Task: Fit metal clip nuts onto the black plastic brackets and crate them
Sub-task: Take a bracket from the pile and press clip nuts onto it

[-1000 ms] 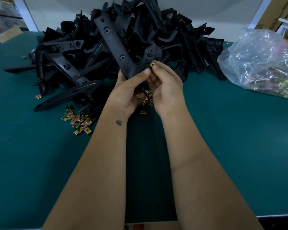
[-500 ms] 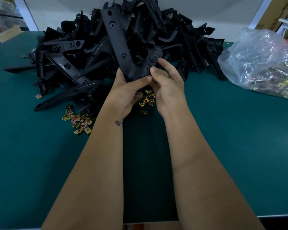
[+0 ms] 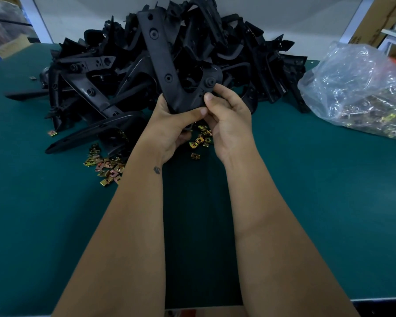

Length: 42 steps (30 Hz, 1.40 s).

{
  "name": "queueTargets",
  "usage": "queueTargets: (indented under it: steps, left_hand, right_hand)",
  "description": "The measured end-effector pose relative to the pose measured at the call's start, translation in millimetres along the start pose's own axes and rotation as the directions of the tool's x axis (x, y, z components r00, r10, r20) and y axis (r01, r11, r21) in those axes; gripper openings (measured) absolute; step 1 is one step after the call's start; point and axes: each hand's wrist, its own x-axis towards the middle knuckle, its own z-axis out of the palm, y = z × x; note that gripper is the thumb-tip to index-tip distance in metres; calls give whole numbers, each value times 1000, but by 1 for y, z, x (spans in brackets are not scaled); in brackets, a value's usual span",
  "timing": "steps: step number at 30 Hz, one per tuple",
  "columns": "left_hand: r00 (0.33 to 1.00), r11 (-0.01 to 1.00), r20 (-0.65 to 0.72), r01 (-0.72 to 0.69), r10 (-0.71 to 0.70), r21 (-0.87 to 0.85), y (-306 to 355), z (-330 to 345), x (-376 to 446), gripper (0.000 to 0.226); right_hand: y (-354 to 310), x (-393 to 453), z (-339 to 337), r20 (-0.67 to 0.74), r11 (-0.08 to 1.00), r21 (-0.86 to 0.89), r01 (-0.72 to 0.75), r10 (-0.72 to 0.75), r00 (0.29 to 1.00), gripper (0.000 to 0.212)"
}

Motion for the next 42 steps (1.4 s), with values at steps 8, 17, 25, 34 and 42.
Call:
queueTargets:
  steps: [8,17,25,34,42]
  left_hand:
    - [1000,1000,-17,-6,6,-26,1,4,-1,55]
    - [996,996,23,84,-83,-13,0,-5,2,47]
    - [1000,992,-25,6,-10,-126,-8,10,1,40]
    - [994,986,-108,6,-24,-164,-10,18,3,65]
    - [995,998,-81,-55,57,32,-14,23,1,53]
  right_hand:
    - [3,-1,3,-38,999,40,1,0,999,15]
    - [-1,-1,4,53,997,-65,-48,51,997,23]
    - [0,-1,9,-43,997,-62,37,-39,998,12]
    - [10,1,9,-119,929,-361,76,-127,985,31]
    - [15,-2,11,-83,751,-628,205,-327,941,50]
